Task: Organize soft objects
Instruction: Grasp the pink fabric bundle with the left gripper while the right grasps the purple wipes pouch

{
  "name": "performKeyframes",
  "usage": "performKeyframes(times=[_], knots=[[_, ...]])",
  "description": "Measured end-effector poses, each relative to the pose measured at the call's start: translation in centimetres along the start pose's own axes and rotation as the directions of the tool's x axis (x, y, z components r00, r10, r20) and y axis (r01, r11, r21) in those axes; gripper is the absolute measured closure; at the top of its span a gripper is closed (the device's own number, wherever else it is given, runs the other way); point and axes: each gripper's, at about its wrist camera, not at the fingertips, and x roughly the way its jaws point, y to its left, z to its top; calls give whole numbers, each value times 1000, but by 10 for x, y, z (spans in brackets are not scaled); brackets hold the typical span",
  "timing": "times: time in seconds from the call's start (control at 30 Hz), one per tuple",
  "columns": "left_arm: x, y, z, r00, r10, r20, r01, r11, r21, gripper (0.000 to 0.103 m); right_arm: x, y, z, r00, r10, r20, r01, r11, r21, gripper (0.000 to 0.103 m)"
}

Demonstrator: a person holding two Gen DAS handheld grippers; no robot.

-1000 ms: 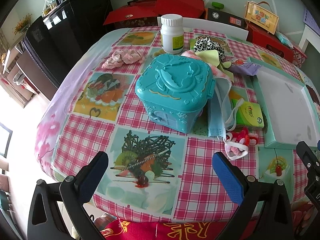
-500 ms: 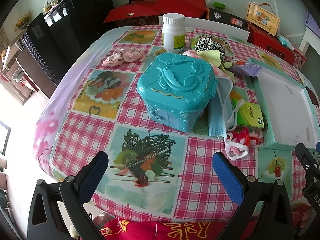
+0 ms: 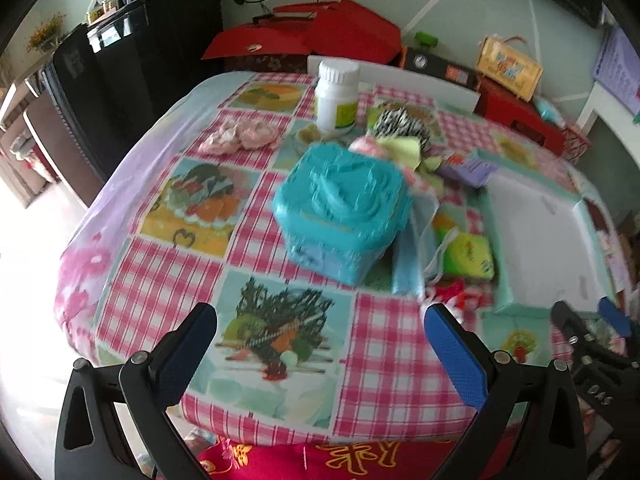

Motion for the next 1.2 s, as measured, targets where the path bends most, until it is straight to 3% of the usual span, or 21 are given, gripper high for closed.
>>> performKeyframes(times=[0.17, 0.43, 0.6, 0.87, 1.2], knots=[[-14, 12, 32, 998, -57, 39, 59, 998, -36, 0, -10, 3, 15, 998, 8, 59, -6, 1000, -25, 0], [-9, 44, 62, 997, -69, 32, 73, 991, -113, 0, -14, 10, 54, 992, 69, 108, -64, 997, -53, 0], [-1, 66, 77, 998, -42, 43, 48, 987, -152, 0, 2, 20, 72, 992, 102, 71, -96, 992, -83, 0], [23, 88, 98, 999, -30, 25, 35, 980, -195, 0, 47, 23, 90, 995, 89, -41, -92, 992, -81, 0], [61, 101, 124, 1000, 15, 9, -13, 979, -205, 0, 88, 36, 118, 993, 63, -102, -82, 978, -194, 0]])
